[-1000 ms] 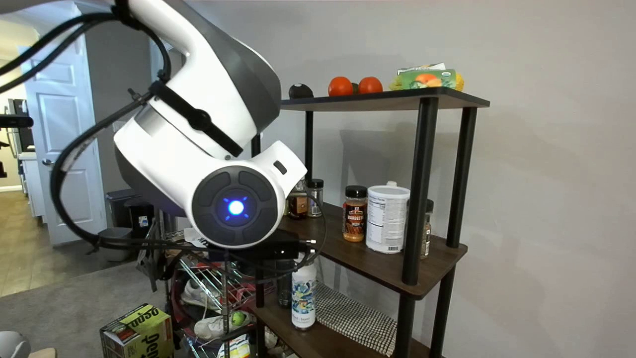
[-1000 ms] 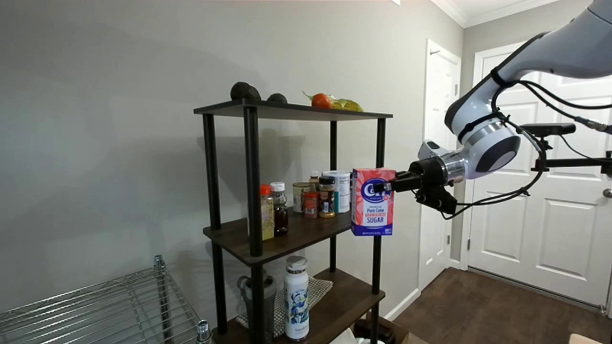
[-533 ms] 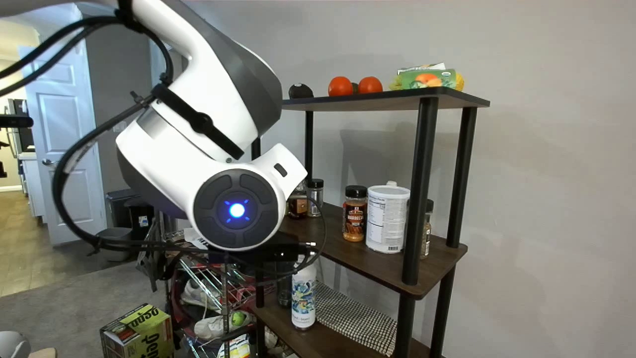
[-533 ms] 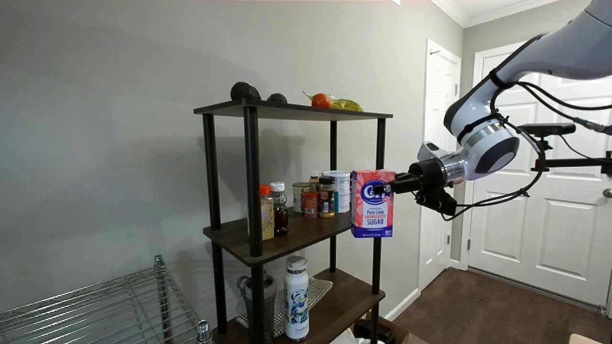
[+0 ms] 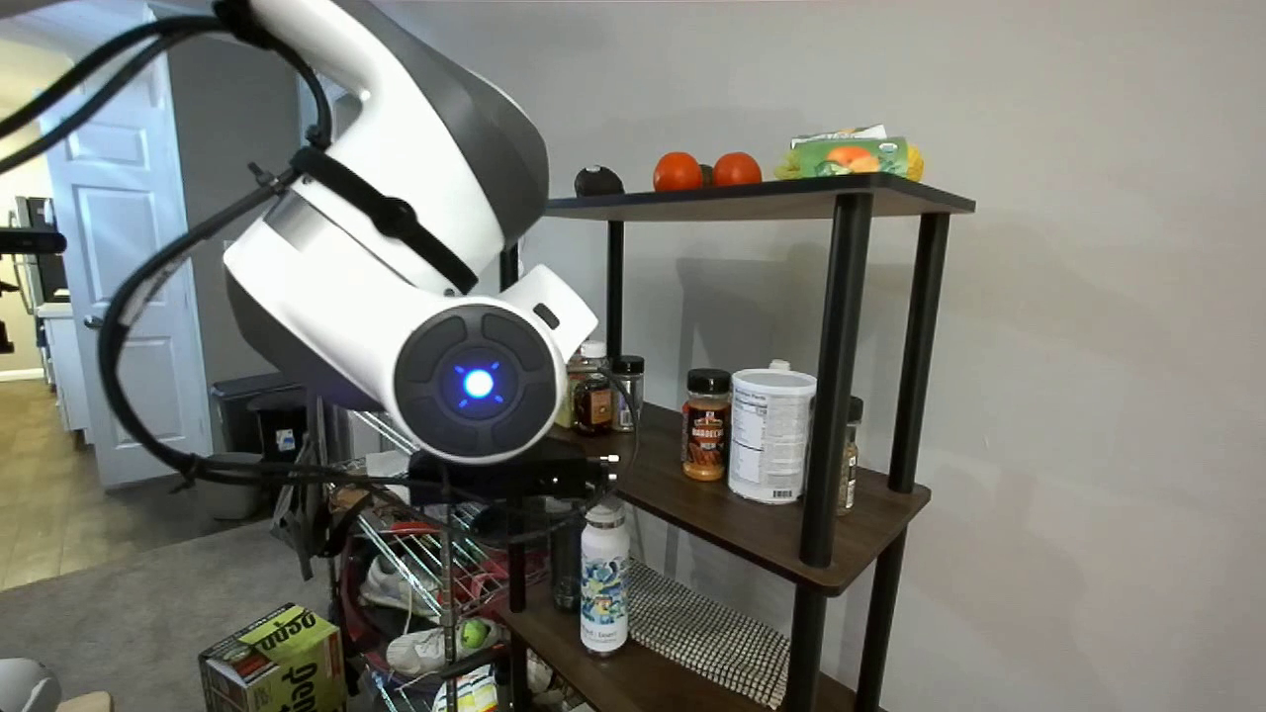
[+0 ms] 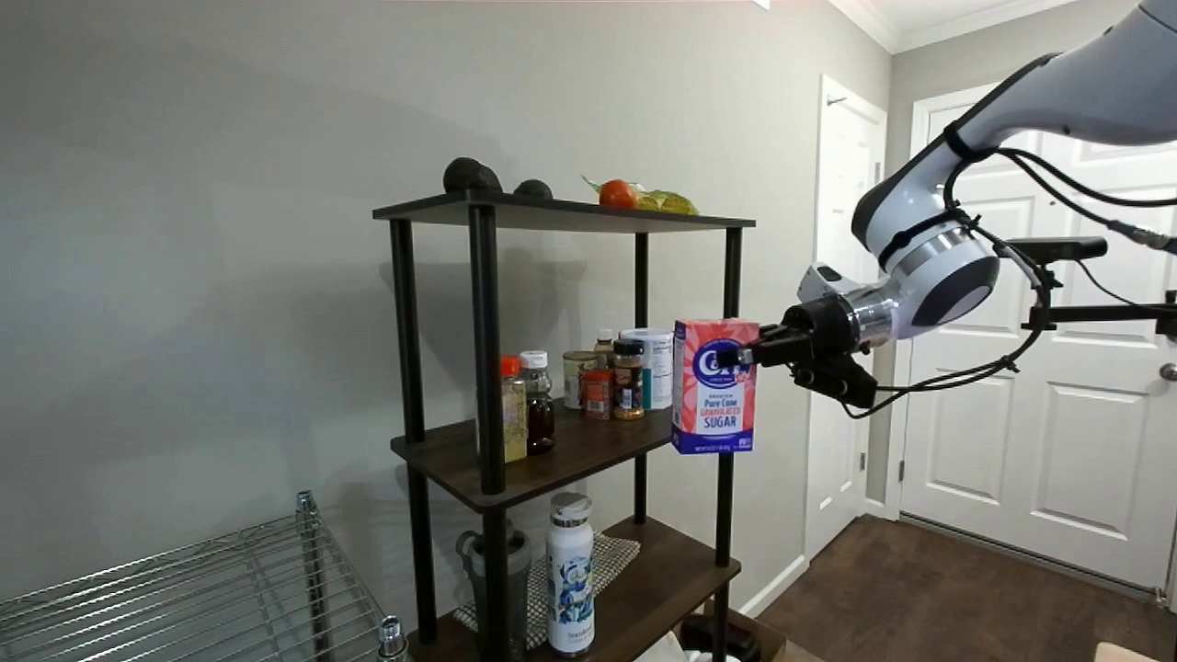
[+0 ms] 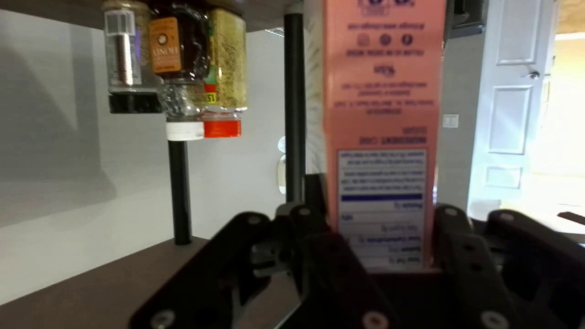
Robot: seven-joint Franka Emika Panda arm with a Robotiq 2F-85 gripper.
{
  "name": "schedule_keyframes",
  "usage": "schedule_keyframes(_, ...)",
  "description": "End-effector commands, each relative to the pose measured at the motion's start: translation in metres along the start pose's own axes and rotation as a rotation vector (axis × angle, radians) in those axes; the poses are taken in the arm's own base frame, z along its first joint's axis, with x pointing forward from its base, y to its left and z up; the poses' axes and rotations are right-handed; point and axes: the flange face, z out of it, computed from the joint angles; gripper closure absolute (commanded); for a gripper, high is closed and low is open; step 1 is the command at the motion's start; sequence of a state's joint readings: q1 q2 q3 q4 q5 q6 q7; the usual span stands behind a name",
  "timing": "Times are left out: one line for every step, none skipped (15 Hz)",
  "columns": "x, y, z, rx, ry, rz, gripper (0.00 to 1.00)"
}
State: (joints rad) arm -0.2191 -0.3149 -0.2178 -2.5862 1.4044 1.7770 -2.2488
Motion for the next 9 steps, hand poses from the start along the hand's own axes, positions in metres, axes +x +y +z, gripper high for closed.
schedule_keyframes(0.046, -0.037, -0.008, 0.089, 0.035, -0.089, 0.85)
schedule_keyframes(0.058, -0.044, -0.009, 0.118, 0.042, -0.114, 0.85)
schedule_keyframes(0.067, -0.049, -0.010, 0.139, 0.050, -0.132, 0.85)
schedule_keyframes(0.076, -0.054, -0.011, 0.157, 0.054, -0.151, 0.85)
schedule_keyframes(0.084, -0.059, -0.012, 0.171, 0.063, -0.166, 0.85)
schedule_keyframes(0.091, -0.061, -0.013, 0.178, 0.070, -0.180, 0.85)
schedule_keyframes(0.098, -0.064, -0.014, 0.186, 0.077, -0.200, 0.85)
schedule_keyframes(0.104, -0.067, -0.015, 0.192, 0.086, -0.218, 0.85)
schedule_keyframes(0.110, -0.068, -0.015, 0.192, 0.093, -0.238, 0.85)
